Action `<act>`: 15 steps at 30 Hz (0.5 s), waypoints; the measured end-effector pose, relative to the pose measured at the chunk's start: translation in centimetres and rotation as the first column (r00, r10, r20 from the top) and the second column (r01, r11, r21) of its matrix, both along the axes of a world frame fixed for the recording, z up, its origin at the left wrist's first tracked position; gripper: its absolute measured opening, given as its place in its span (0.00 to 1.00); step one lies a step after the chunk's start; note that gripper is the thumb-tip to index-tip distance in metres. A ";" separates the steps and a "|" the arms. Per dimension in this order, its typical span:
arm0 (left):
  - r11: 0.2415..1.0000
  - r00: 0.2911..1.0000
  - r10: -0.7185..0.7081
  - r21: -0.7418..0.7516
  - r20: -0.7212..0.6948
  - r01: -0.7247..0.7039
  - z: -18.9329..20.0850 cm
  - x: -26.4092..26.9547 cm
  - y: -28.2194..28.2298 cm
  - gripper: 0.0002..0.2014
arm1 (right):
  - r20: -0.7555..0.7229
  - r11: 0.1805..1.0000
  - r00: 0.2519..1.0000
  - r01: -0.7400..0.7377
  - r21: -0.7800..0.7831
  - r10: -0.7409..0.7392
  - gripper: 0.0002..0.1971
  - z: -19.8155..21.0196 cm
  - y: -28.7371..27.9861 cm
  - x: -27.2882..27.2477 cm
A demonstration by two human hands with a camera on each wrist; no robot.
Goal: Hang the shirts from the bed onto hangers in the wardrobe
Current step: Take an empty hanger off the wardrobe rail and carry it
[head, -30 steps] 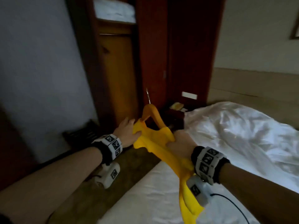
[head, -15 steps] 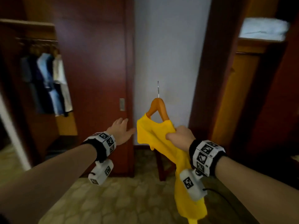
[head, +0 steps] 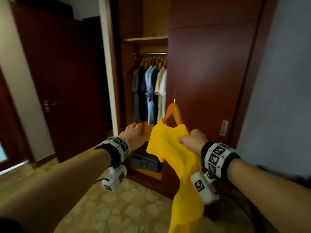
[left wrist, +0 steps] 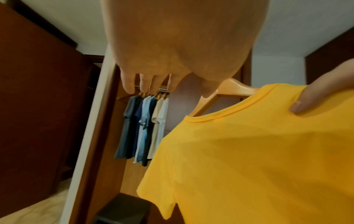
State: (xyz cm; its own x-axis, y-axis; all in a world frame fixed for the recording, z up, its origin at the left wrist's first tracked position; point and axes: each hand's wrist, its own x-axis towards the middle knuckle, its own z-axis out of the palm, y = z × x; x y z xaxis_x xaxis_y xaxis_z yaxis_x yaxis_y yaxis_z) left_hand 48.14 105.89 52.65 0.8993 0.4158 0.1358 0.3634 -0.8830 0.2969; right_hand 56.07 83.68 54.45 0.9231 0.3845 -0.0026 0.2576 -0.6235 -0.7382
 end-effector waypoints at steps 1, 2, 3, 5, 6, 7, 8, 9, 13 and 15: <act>1.000 1.000 0.025 -0.010 -0.010 -0.025 -0.4 0.6 2.0 0.35 | -0.010 1.000 1.000 -0.021 0.007 0.021 0.09 -0.1 2.4 1.1; 0.999 0.999 0.046 -0.013 -0.026 -0.046 -0.9 1.4 3.9 0.36 | -0.019 0.999 0.999 -0.042 0.017 0.042 0.09 -0.2 4.7 2.3; 0.998 0.997 0.063 -0.011 -0.041 -0.064 -1.5 2.2 5.8 0.36 | -0.027 0.998 0.998 -0.062 0.029 0.063 0.08 -0.4 7.0 3.5; 0.995 0.994 0.095 0.003 -0.057 -0.095 -2.4 4.3 9.6 0.36 | -0.037 0.994 0.994 -0.100 0.037 0.102 0.08 -0.8 11.7 6.2; 0.994 0.992 0.109 0.011 -0.060 -0.109 -2.6 5.6 11.5 0.36 | -0.039 0.993 0.992 -0.116 0.037 0.118 0.07 -1.0 14.1 7.7; 0.992 0.990 0.123 0.018 -0.061 -0.122 -2.5 7.0 13.4 0.36 | -0.040 0.990 0.990 -0.132 0.040 0.133 0.07 -1.2 16.4 9.2; 0.991 0.989 0.136 0.024 -0.052 -0.135 -2.2 8.4 15.4 0.36 | -0.038 0.988 0.988 -0.147 0.044 0.148 0.08 -1.3 18.7 10.7; 0.989 0.989 0.146 0.030 -0.033 -0.145 -1.7 10.0 17.4 0.36 | -0.035 0.986 0.986 -0.161 0.049 0.163 0.08 -1.1 21.1 12.3; 0.979 0.981 0.194 0.051 0.025 -0.195 1.9 16.0 25.2 0.35 | -0.014 0.975 0.977 -0.209 0.071 0.211 0.11 1.1 30.3 19.2; 0.974 0.973 0.223 0.038 0.054 -0.225 2.9 18.7 29.0 0.34 | -0.001 0.972 0.976 -0.217 0.091 0.218 0.11 2.2 35.0 22.6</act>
State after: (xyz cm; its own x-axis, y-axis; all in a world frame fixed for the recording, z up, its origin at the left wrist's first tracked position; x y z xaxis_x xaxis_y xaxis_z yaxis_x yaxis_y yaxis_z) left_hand 66.80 134.86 55.58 0.7759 0.5984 0.1999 0.5393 -0.7935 0.2822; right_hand 78.68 118.63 56.70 0.8174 0.5752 0.0314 0.3712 -0.4842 -0.7923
